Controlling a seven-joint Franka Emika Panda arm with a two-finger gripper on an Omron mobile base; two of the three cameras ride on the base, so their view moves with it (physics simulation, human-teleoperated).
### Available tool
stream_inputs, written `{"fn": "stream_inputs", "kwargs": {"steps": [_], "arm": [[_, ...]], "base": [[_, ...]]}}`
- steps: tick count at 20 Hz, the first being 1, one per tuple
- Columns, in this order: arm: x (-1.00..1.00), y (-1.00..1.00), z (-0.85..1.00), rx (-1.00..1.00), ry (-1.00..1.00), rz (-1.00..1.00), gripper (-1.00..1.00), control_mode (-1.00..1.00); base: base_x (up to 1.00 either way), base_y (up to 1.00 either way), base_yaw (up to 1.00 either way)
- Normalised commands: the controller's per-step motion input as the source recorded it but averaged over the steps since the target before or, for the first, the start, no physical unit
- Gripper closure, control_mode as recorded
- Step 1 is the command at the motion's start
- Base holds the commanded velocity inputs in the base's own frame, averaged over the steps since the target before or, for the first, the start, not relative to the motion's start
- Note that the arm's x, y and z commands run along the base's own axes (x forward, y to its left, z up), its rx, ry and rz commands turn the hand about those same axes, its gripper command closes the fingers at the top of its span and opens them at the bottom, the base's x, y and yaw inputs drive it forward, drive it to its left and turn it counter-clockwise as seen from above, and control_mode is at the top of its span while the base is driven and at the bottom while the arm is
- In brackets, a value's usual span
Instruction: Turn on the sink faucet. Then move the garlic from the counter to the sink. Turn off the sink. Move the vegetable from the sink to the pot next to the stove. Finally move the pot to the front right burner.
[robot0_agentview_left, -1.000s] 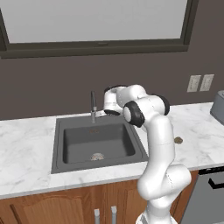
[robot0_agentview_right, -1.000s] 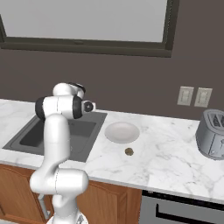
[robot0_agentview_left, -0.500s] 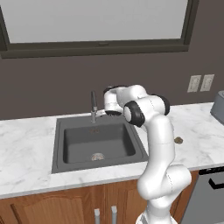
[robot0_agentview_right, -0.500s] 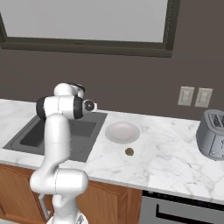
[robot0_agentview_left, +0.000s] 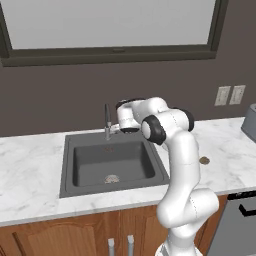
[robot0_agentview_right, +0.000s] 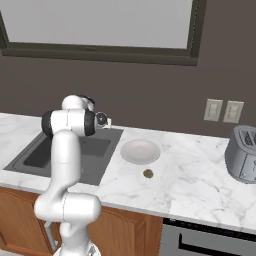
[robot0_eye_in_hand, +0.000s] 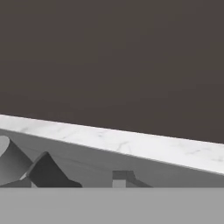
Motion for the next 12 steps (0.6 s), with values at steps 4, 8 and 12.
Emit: {"fn": "stream_inputs", "kwargs": {"steps": [4,8,12], "arm": [[0.0,-0.61,-0.56,0.01,0.04,-0.06,1.0,-1.0],[0.0,-0.62,-0.57,0.0,0.04,-0.06,1.0,-1.0],[0.0,-0.62,-0.56,0.0,0.04,-0.05,1.0,-1.0]], "base": [[0.0,0.0,0.0],[0.0,0.0,0.0],[0.0,0.0,0.0]]}}
